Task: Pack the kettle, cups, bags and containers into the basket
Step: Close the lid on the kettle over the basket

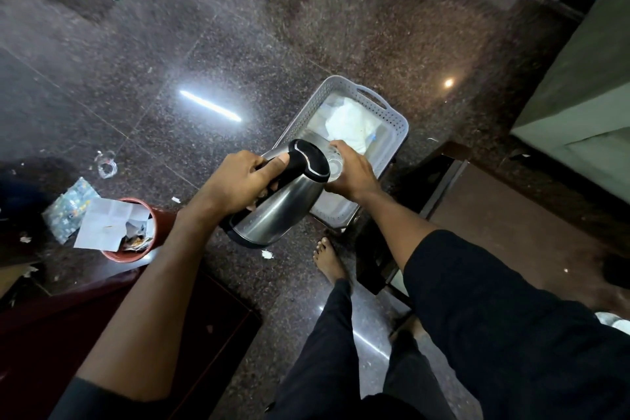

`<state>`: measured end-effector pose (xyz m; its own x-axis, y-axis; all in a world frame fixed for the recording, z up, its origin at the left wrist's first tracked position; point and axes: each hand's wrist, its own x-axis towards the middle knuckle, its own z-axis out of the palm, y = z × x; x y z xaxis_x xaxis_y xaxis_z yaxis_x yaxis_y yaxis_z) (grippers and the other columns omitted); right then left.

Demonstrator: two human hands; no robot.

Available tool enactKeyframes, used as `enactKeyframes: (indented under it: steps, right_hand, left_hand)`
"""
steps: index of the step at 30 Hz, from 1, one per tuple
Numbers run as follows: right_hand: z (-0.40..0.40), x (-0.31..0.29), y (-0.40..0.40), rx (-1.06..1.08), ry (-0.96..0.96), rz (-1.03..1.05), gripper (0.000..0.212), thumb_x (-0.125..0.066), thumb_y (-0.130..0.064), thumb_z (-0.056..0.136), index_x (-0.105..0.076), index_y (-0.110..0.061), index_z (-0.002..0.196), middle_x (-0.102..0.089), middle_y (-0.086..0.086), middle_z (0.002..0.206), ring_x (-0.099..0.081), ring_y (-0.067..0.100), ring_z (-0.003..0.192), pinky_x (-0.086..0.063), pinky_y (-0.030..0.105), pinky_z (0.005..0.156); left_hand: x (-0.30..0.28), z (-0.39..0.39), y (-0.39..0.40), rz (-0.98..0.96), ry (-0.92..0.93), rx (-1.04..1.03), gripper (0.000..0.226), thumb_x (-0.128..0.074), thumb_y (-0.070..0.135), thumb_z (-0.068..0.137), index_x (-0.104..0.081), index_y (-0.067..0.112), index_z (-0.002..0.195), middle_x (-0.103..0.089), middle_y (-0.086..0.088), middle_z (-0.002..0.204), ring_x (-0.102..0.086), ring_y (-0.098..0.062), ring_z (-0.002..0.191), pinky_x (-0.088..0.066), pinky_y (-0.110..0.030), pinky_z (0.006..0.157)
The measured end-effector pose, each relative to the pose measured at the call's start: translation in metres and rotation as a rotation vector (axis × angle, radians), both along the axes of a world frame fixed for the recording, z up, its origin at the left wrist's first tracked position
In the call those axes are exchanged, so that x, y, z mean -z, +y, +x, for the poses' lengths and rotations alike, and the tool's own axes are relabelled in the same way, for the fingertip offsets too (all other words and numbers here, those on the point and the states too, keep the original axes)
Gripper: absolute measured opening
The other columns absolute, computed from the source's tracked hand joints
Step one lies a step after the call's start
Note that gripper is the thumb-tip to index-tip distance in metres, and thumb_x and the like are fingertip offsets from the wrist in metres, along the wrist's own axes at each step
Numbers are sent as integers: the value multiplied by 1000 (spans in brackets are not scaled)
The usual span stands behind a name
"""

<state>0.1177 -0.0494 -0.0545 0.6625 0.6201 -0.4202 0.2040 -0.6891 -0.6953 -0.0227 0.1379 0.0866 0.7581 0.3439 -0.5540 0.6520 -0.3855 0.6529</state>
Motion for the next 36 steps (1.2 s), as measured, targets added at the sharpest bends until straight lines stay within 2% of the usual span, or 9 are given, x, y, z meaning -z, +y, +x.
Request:
enactKeyframes:
  steps: [3, 8, 14, 20, 25, 29, 36]
  right_hand:
    - [-3, -6, -1, -25, -11, -2, 87, -93, -23, 68, -46, -27, 140, -60, 0, 143, -56, 26, 131, -51, 40, 104]
    - [-5, -12, -4, -26, -18, -2, 86, -91, -19, 70, -45, -24, 141, -59, 1, 142, -55, 28, 131, -50, 44, 103]
    - [-7, -17, -7, 3, -28, 9, 83, -91, -21, 70, -45, -23, 140, -60, 2, 138, -56, 28, 128, -52, 43, 99]
    - [-9, -20, -9, 27, -37, 11, 80, -89, -19, 67, -46, -25, 135, -62, 0, 134, -59, 28, 123, -53, 40, 94]
    - [-11, -21, -11, 59, -31, 27, 78, -90, -18, 65, -48, -26, 131, -65, 0, 130, -61, 27, 120, -53, 35, 91]
    - [-11, -23, -12, 61, -33, 28, 82, -93, -20, 65, -47, -25, 132, -64, 1, 132, -61, 25, 121, -53, 37, 93]
    - [-13, -24, -14, 51, -39, 11, 81, -93, -18, 66, -47, -24, 133, -64, 0, 133, -61, 26, 121, -54, 38, 94]
  left_hand:
    - [-6, 8, -2, 2, -4, 28, 71, -52, 79, 85, -66, 14, 61, -59, 1, 46, -57, -15, 36, -47, -25, 39]
    - [-11, 21, -5, 56, 11, 120, 71, -50, 78, 88, -67, 14, 63, -62, 1, 47, -61, -18, 35, -48, -25, 40]
    - [-18, 31, -8, 51, 67, 119, 76, -48, 85, 76, -68, 13, 62, -61, 1, 46, -59, -15, 34, -46, -23, 37]
    - [-20, 30, -8, 94, 72, 149, 67, -54, 70, 94, -67, 12, 63, -60, 3, 45, -58, -13, 34, -46, -23, 38]
    - [-25, 31, -9, 107, 94, 157, 67, -54, 70, 94, -68, 12, 64, -59, 4, 45, -57, -11, 34, -47, -25, 40]
    - [-27, 33, -14, 178, 99, 203, 65, -53, 68, 96, -70, 13, 65, -63, 1, 49, -62, -16, 37, -50, -26, 43]
    - [-34, 38, -18, 222, 128, 207, 66, -53, 69, 96, -71, 14, 65, -67, -1, 56, -60, -9, 36, -47, -23, 41]
